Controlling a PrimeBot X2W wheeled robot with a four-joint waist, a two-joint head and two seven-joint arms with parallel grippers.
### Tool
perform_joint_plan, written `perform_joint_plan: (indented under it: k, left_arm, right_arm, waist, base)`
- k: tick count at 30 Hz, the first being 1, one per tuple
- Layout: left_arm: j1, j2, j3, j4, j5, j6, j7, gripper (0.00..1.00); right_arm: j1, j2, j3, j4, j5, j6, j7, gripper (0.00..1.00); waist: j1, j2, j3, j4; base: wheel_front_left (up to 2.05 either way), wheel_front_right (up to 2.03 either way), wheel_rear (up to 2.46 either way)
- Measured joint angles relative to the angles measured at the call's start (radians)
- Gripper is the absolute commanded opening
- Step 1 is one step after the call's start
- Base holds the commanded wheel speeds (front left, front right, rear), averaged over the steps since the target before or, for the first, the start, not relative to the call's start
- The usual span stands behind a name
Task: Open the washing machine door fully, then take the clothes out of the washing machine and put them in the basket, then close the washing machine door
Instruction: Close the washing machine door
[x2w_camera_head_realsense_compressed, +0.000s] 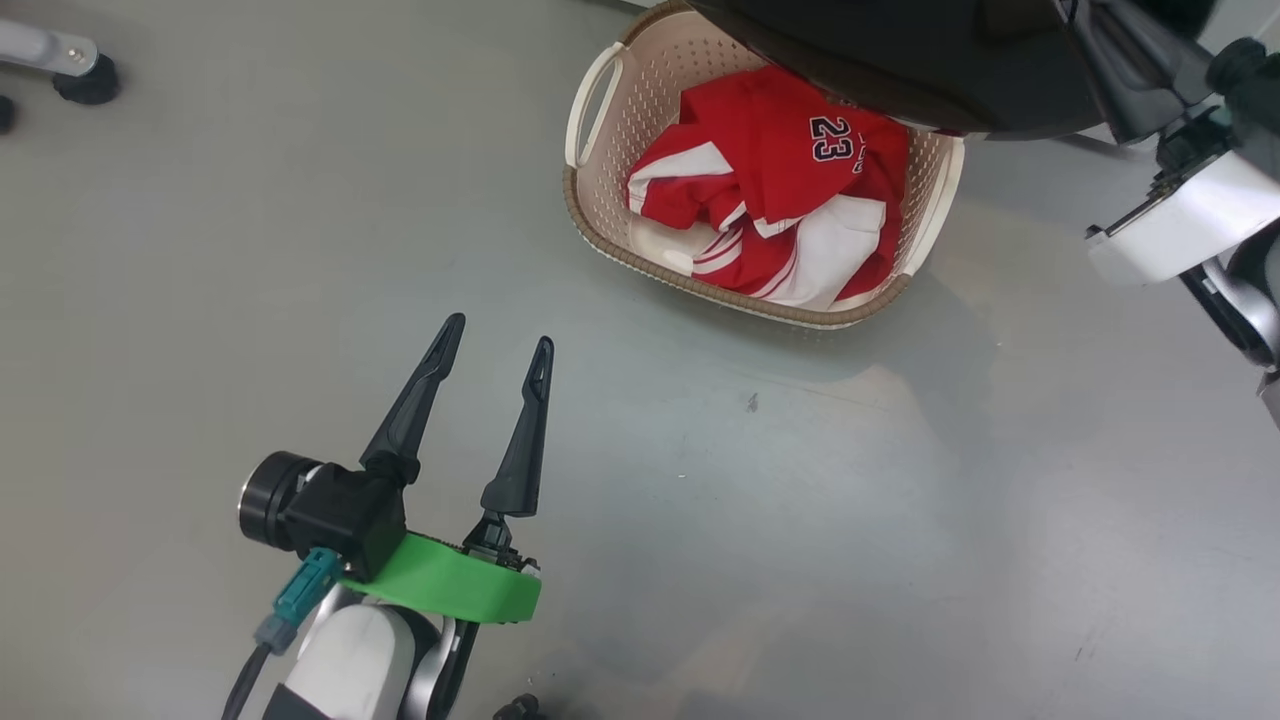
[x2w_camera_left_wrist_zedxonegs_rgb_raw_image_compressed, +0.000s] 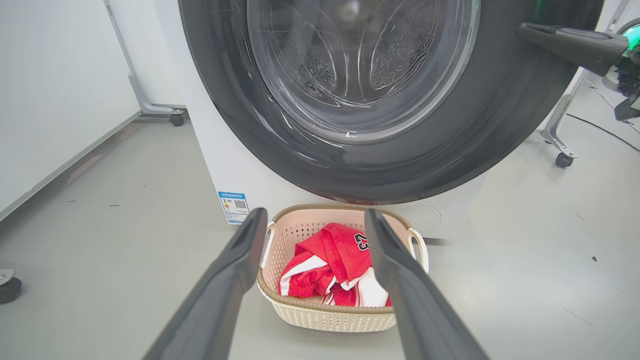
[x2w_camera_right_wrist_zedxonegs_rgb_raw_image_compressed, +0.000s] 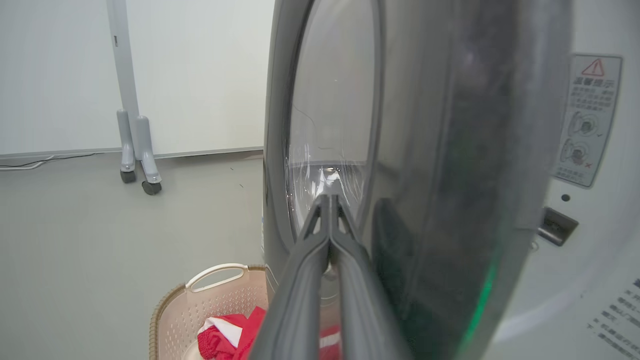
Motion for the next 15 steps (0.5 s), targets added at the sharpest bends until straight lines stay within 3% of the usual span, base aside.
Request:
perform_joint_plan:
  k: [15]
  left_arm:
    - [-0.041,-0.003,-0.032,-0.021,-0.035,0.026,0.0,1.0]
  right_arm:
    - [-0.122,-0.025,-0.034,0.052,-0.003,0.006,0.023,0.0]
  waist:
    - [0.0,0.0,0.066,0.008]
  base:
    - [0.0,0.0,0.0]
